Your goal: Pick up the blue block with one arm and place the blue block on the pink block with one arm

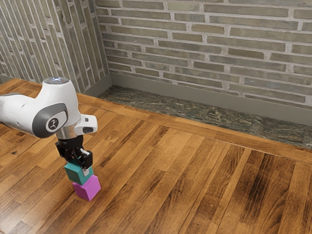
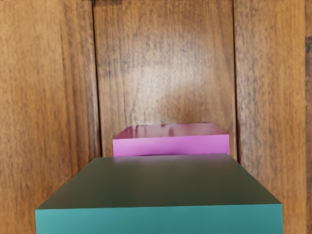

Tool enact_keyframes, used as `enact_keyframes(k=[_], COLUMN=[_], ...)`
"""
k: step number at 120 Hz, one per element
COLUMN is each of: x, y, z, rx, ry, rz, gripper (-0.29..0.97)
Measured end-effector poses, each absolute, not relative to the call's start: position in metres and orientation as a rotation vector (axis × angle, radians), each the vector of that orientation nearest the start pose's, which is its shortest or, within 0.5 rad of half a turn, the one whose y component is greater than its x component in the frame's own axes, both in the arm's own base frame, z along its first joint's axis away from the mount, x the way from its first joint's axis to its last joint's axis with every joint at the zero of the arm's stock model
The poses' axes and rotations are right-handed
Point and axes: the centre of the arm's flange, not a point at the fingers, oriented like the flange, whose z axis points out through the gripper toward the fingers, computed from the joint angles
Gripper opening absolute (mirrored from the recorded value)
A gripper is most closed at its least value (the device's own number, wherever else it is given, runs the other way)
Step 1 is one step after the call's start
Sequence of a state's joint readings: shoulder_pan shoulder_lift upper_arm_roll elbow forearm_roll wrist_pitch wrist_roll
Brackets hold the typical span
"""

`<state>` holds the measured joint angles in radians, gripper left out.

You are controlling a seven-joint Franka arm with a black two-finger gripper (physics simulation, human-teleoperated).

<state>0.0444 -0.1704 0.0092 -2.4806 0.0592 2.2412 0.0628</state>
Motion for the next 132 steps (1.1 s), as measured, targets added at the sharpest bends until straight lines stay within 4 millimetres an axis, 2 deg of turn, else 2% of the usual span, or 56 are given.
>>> enact_keyframes(k=[44, 60, 76, 84, 112, 132], x=[0.452, 0.452, 0.452, 0.453, 0.455, 0.455], y=[0.025, 0.023, 0.023, 0.024, 0.016, 0.011], z=[0.347, 0.348, 0.351, 0.359, 0.407, 0.415], rx=[-3.100, -3.106, -3.108, -3.109, -3.100, -3.096], ry=[0.072, 0.077, 0.080, 0.076, 0.103, 0.126], rz=[0.108, 0.100, 0.090, 0.071, -0.018, -0.012], gripper=[0.36, 0.50, 0.58, 0.61, 0.66, 0.67])
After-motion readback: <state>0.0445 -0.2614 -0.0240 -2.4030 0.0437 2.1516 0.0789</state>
